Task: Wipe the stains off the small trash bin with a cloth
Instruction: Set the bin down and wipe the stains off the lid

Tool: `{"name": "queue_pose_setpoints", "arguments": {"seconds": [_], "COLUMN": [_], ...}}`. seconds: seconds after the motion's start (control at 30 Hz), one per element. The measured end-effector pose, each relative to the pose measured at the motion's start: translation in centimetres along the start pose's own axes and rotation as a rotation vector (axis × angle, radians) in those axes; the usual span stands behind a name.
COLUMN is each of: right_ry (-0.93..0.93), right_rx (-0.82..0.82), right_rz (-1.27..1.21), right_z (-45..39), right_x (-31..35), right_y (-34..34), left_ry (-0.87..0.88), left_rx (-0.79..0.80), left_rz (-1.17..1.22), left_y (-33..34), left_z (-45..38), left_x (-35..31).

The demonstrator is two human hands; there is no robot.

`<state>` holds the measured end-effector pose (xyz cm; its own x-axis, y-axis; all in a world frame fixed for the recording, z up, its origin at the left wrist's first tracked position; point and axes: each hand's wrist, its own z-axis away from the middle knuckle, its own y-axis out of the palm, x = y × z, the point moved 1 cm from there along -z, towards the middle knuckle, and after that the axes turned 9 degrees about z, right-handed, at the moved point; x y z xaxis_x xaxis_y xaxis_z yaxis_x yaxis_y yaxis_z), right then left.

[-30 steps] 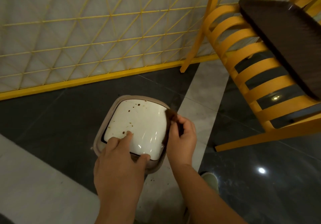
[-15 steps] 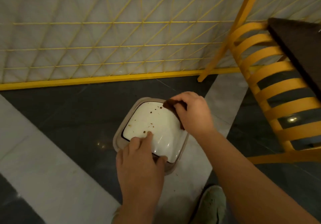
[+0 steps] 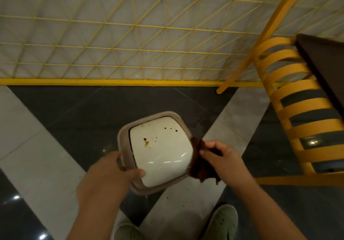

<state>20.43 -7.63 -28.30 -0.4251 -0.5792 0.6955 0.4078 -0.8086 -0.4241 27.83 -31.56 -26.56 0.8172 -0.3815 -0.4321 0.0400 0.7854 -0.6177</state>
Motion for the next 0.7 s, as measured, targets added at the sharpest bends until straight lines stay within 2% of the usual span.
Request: {"name": "queue_pose_setpoints", "arguments": {"seconds": [0.13, 0.2, 0.27, 0.33, 0.43, 0.47, 0.5, 0.6, 0.7], "right_ry": [-0.044, -0.130, -0.291, -0.476, -0.725, -0.770, -0.771, -0.574, -0.623], "right_rx": [0.061, -0.007, -0.164, -0.276, -0.197, -0.181, -0.188, -0.278, -0.313], "right_rz": [-0.042, -0.031, 0.011, 0.223, 0.671, 0.745, 0.749, 0.597, 0.610], "right_z": [2.7, 3.2, 3.2, 3.0, 1.8, 1.0, 0.2, -1.5, 0.4], "right_x": [-1.1, -1.1, -0.3, 1.2, 2.9, 3.0, 3.0, 2.5, 2.0], "right_y": [2.8, 3.6, 3.8, 4.0, 5.3, 5.6, 5.6, 4.6, 5.8], "left_ry": [0.042, 0.083, 0.116, 0.111, 0.081, 0.080, 0.081, 0.094, 0.104], "left_rx": [-0.060, -0.104, -0.045, 0.021, -0.014, -0.025, -0.031, -0.024, -0.023], "left_rz": [0.164, 0.211, 0.268, 0.231, 0.081, 0.076, 0.082, 0.084, 0.065], "left_y": [-2.1, -2.2, -1.5, 0.1, 1.8, 2.0, 2.0, 1.9, 1.9], "left_z": [0.0, -0.1, -0.2, -0.4, -0.3, -0.4, -0.3, -0.5, -0.7], "left_x": [0.9, 1.1, 0.8, 0.1, -0.7, -0.9, -1.1, -1.0, -1.0]}}
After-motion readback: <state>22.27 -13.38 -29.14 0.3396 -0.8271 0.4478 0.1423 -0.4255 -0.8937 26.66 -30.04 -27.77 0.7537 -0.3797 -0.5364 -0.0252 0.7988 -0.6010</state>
